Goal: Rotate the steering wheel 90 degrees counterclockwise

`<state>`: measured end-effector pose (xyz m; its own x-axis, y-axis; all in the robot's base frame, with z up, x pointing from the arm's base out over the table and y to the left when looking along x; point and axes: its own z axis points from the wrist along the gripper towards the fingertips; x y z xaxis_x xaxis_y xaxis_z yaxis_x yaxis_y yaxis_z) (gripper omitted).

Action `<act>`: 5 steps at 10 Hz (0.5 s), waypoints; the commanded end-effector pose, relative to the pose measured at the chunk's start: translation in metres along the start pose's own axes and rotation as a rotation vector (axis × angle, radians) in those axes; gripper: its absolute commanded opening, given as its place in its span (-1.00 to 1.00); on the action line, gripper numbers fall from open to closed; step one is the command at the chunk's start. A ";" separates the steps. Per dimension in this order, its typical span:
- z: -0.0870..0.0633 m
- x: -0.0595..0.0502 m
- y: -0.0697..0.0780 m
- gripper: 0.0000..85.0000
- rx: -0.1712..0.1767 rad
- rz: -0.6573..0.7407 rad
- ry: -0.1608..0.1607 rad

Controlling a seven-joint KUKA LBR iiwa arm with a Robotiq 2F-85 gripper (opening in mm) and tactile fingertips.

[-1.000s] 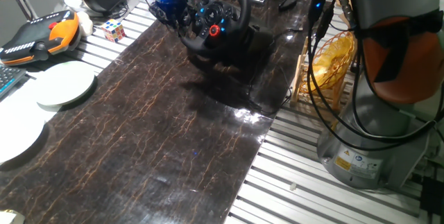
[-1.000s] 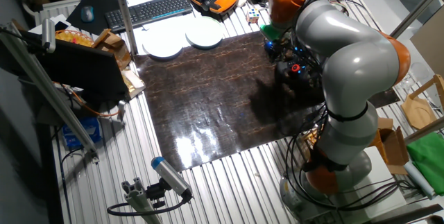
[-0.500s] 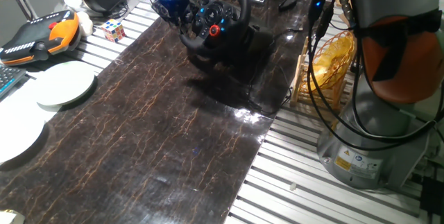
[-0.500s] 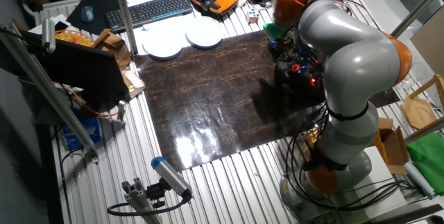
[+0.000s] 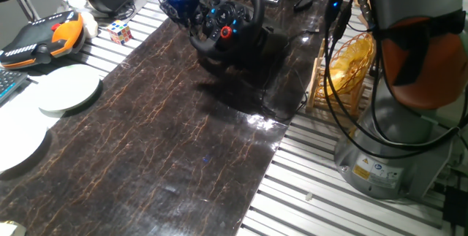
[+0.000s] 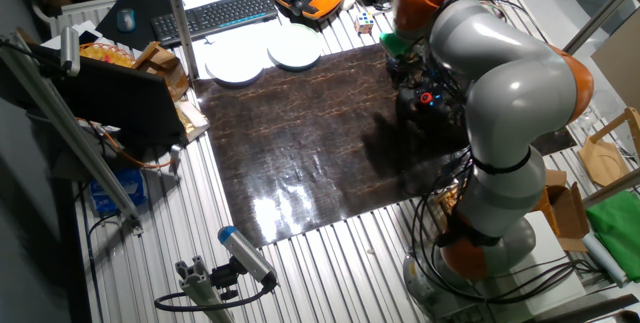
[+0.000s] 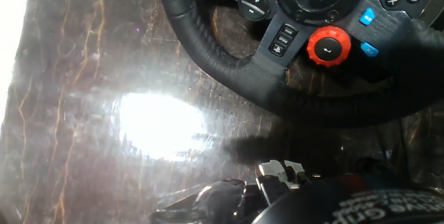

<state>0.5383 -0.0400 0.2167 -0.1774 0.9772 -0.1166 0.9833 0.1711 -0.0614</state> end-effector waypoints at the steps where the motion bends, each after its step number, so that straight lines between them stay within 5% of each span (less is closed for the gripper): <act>1: 0.000 0.000 0.000 -0.98 0.005 0.011 0.003; 5: 0.000 0.000 0.000 -0.98 0.000 0.050 -0.025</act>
<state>0.5383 -0.0406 0.2168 -0.1273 0.9811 -0.1459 0.9912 0.1205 -0.0545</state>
